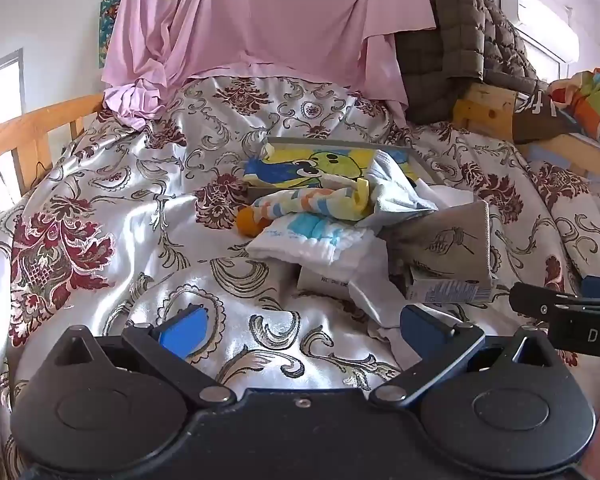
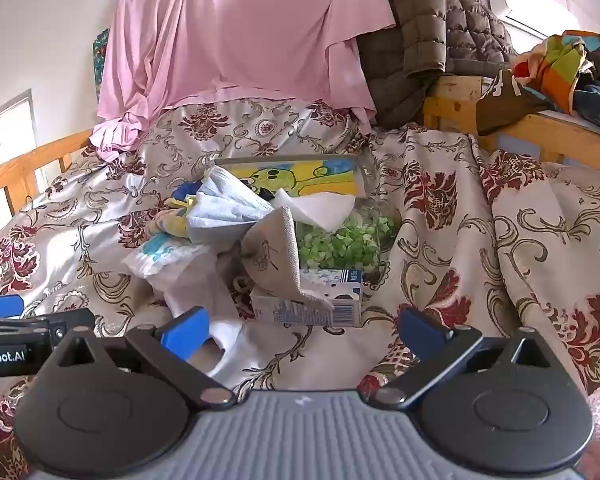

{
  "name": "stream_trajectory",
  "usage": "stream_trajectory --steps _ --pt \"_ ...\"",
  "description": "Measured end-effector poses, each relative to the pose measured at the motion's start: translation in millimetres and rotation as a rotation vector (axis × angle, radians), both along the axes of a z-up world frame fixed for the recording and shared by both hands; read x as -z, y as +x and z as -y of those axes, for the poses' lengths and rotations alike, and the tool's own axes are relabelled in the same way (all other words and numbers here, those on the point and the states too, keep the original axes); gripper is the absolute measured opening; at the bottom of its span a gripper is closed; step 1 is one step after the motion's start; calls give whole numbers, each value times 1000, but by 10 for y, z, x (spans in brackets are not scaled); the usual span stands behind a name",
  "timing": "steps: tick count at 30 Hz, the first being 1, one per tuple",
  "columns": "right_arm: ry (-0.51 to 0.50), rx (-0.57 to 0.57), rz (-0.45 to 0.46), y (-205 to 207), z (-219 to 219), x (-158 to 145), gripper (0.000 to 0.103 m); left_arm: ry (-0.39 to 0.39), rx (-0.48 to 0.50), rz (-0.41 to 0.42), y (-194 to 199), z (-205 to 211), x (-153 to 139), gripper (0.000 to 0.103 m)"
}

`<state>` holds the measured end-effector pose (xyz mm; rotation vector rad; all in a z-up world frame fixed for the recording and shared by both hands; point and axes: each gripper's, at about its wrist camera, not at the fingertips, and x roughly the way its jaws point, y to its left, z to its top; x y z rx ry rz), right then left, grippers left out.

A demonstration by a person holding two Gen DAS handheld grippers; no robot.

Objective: Organize soft objects

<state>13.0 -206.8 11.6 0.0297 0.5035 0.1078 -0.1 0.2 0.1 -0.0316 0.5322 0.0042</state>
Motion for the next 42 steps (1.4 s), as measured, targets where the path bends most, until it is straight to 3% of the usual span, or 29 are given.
stream_trajectory --steps 42 --pt "-1 -1 -9 4 -7 7 103 -24 -2 -25 11 -57 67 102"
